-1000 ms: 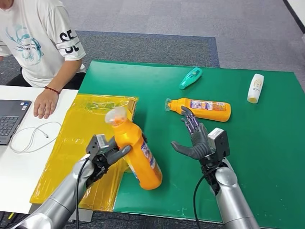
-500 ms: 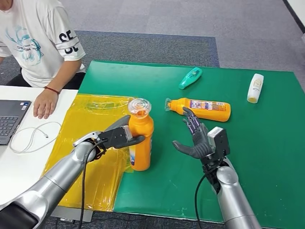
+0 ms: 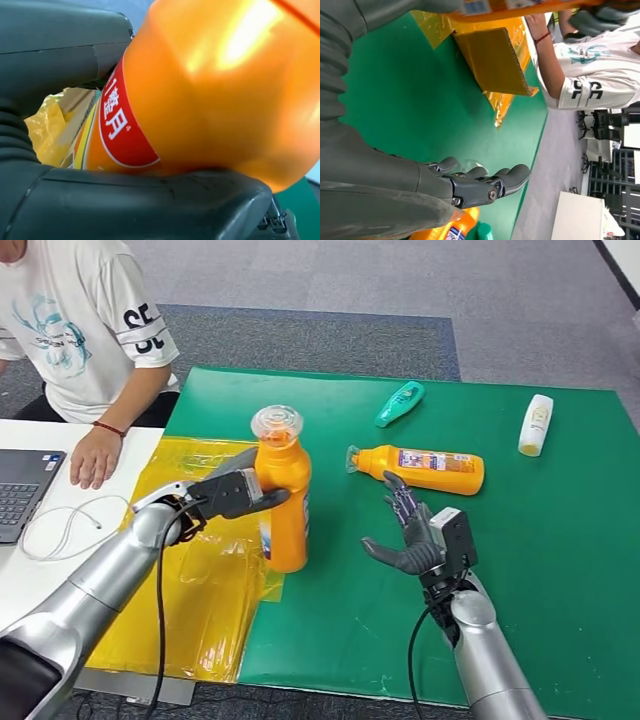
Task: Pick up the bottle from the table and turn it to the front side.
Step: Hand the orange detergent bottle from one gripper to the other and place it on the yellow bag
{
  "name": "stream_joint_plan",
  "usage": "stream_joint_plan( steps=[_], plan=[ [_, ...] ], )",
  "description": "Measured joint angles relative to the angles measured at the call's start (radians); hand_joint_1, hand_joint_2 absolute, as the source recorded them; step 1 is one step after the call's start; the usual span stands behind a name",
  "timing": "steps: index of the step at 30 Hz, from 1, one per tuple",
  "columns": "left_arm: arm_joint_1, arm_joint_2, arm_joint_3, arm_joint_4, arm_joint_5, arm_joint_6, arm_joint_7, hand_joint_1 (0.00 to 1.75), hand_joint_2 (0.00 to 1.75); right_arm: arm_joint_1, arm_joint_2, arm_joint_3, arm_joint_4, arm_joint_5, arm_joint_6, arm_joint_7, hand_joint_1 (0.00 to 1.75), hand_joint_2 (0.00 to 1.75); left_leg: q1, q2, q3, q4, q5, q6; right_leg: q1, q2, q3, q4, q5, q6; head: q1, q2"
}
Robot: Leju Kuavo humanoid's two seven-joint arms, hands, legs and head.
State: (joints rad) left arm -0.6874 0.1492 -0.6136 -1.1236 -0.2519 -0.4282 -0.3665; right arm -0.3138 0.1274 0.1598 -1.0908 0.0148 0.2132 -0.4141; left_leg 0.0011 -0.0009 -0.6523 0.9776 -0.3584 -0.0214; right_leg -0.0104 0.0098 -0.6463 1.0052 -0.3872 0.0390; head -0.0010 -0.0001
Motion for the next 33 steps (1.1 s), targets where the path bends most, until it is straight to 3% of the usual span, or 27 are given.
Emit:
stream_joint_plan(
  steps=[7,14,20,25,33],
  plan=[
    [-0.156,0.060,-0.092,0.056,0.039,-0.173,0.061,1.75,0.00,-0.042,0.001,0.001,0.059,-0.002,0.015,-0.009,0.00,1.75,0.001,0.000,0.000,0.000,0.001,-0.001,0.000,0.000,0.000,0.001,0.001,-0.001,0.000,0.000],
    [-0.281,0.101,-0.188,0.121,0.074,-0.238,0.076,1.75,0.00,-0.076,0.006,0.002,0.107,-0.007,0.021,-0.014,0.00,1.75,0.001,0.000,0.000,0.000,0.001,-0.001,0.001,0.000,0.000,0.001,0.001,-0.001,0.000,0.000],
    [-0.475,0.133,-0.370,0.157,0.187,-0.419,0.178,1.75,0.00,-0.106,0.015,0.021,0.154,-0.012,0.016,-0.013,0.00,1.75,0.001,0.000,0.000,0.000,0.001,-0.002,0.001,0.000,-0.001,0.001,0.001,-0.001,0.000,0.000],
    [-0.619,0.123,-0.549,0.162,0.237,-0.407,0.260,1.75,0.00,-0.112,0.020,0.027,0.166,-0.012,-0.002,0.000,0.00,1.75,0.001,0.000,0.000,0.000,0.001,-0.002,0.001,0.000,0.000,0.001,0.001,-0.001,0.000,0.000],
    [-0.708,0.096,-0.728,0.161,0.193,-0.359,0.288,1.75,0.00,-0.119,0.021,0.027,0.167,-0.001,-0.015,0.020,0.00,1.75,0.001,0.000,0.000,0.000,0.001,-0.002,0.001,0.000,0.000,0.001,0.001,-0.001,0.000,0.000]
  ],
)
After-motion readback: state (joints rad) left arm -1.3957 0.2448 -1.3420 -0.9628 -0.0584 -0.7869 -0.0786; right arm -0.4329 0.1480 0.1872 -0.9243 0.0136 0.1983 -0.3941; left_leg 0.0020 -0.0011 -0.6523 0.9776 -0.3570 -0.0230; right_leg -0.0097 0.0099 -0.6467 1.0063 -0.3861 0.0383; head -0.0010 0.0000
